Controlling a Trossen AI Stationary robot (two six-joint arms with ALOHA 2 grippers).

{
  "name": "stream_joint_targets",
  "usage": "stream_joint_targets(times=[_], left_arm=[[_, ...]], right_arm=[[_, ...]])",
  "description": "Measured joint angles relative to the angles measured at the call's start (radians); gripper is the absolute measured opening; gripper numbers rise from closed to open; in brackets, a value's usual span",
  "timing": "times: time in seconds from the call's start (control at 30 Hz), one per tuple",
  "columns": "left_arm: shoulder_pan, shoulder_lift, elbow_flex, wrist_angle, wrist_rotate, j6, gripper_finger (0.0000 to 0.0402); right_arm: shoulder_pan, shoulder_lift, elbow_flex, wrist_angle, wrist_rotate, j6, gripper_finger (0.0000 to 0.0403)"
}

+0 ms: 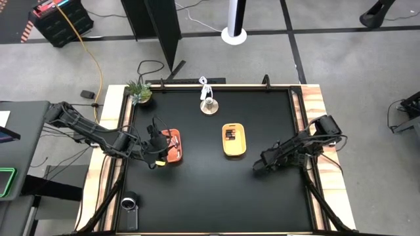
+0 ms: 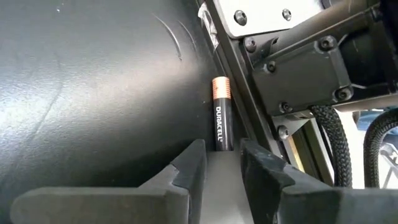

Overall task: Sort batteries
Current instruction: Put the black battery into the yellow bin

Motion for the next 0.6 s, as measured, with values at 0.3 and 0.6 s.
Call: stream_joint_targets(times=[0.3,0.6], left_arm=[[0.0,0.0,0.0,0.0,0.0,0.001,0.0169],[0.0,0.0,0.0,0.0,0.0,0.0,0.0169]], right_arm=[[0.0,0.001,-0.001,0.005,0.0,-0.004,0.0118],[0.0,0.0,-0.003,0.045,0.002,0.001,0.0065]])
